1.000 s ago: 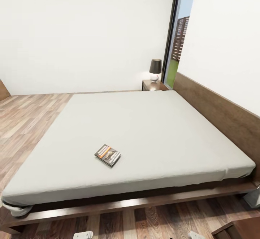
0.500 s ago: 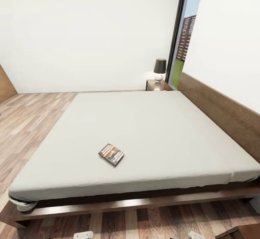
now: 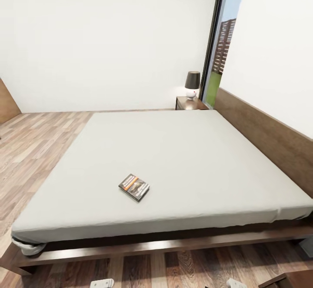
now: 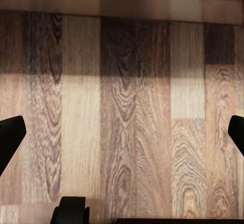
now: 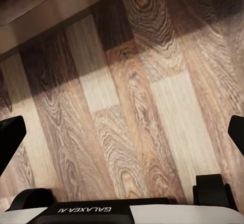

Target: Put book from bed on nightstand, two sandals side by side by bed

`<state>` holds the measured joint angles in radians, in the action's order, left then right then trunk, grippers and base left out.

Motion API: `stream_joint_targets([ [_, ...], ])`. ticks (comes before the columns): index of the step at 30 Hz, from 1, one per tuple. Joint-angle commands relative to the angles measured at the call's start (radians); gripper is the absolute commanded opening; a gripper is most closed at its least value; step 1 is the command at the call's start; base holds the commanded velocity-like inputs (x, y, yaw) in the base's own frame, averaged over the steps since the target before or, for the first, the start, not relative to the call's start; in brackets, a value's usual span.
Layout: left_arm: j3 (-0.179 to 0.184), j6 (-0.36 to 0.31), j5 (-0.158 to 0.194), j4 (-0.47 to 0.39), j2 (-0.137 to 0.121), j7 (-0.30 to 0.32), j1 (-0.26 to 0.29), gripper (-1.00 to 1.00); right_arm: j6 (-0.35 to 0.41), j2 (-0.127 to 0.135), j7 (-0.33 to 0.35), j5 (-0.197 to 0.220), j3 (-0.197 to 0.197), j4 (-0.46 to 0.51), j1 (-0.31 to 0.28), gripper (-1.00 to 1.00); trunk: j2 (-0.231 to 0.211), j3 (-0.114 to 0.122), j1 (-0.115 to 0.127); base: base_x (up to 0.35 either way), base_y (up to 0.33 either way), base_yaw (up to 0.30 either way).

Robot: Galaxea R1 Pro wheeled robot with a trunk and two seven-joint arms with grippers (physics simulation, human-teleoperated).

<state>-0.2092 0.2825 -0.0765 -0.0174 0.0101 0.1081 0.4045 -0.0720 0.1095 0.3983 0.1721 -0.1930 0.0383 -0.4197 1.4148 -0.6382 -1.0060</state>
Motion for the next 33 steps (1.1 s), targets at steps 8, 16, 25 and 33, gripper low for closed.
stream_joint_targets([
  [8, -0.009, 0.002, -0.006, 0.001, 0.008, 0.001, 0.0, 1.0, 0.0, 0.001, 0.005, 0.008, -0.001, -0.002, -0.001, 1.0, -0.056, 0.024, 0.031, 0.0, 0.0, 0.0],
  [16, -0.009, 0.003, -0.005, 0.001, 0.01, 0.001, 0.0, 1.0, 0.005, 0.006, 0.01, 0.008, -0.001, -0.002, -0.001, 1.0, -0.112, 0.049, 0.062, 0.0, 0.0, 0.0],
  [25, -0.01, 0.003, -0.003, 0.001, 0.01, 0.001, 0.0, 1.0, 0.004, 0.007, 0.004, 0.012, -0.002, -0.002, -0.001, 1.0, -0.175, 0.078, 0.096, 0.0, 0.0, 0.0],
  [33, -0.01, 0.003, -0.003, 0.001, 0.01, 0.001, 0.0, 1.0, 0.003, 0.002, 0.004, 0.01, -0.002, -0.002, -0.001, 1.0, -0.231, 0.103, 0.127, 0.0, 0.0, 0.0],
])
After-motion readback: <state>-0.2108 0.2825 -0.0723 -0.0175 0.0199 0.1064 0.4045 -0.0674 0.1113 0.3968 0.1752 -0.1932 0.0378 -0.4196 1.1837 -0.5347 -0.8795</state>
